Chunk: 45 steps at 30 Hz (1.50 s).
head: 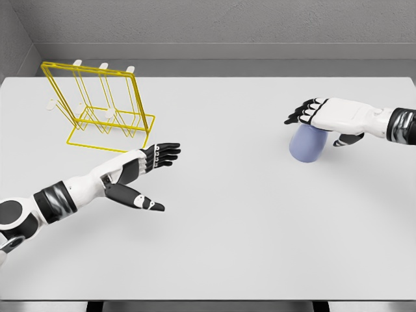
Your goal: Place the cup on the cup holder with both arms
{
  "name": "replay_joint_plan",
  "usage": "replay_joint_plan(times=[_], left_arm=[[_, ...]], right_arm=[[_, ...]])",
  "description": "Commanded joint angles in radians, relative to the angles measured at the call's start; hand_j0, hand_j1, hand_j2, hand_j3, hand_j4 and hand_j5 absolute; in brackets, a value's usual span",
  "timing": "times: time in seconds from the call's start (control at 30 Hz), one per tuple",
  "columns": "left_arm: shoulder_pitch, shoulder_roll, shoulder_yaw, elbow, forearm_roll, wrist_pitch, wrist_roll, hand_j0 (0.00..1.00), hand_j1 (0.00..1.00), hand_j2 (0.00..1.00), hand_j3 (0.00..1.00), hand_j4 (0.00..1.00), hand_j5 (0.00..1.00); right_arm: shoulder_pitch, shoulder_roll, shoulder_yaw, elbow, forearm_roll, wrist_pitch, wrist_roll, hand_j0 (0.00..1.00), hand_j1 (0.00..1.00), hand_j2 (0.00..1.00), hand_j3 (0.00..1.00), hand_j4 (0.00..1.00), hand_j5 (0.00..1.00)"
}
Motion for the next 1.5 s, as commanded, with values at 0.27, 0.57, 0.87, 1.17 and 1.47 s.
replay_joint_plan(times=[0.27,0.57,0.87,1.17,1.47], left_arm=[[-0.008,-0.017,0.002,0.066,0.085,0.036,0.001,1.00,1.00,1.00,1.00,1.00,1.00],[-0.008,-0.051,0.000,0.101,0.007,0.030,0.001,1.00,1.00,1.00,1.00,1.00,1.00],[-0.008,-0.075,-0.017,0.138,-0.033,0.028,0.001,1.00,1.00,1.00,1.00,1.00,1.00],[-0.008,-0.101,-0.018,0.162,-0.063,0.025,0.001,1.00,1.00,1.00,1.00,1.00,1.00],[-0.008,-0.101,-0.009,0.161,-0.062,0.022,0.003,1.00,1.00,1.00,1.00,1.00,1.00]], right_arm=[[0.000,0.000,-0.001,0.000,0.035,0.002,0.001,0.83,0.83,0.83,0.83,0.83,0.83],[0.000,0.000,-0.001,-0.001,0.039,0.002,0.003,0.74,0.74,0.74,0.74,0.74,0.74],[0.000,-0.002,-0.002,-0.006,0.044,0.002,0.003,0.64,0.64,0.64,0.64,0.64,0.64],[-0.014,-0.010,-0.015,-0.046,0.032,0.002,0.001,0.60,0.60,0.60,0.60,0.60,0.60],[-0.023,-0.039,-0.016,-0.127,0.030,0.002,0.001,0.60,0.60,0.60,0.60,0.60,0.60]])
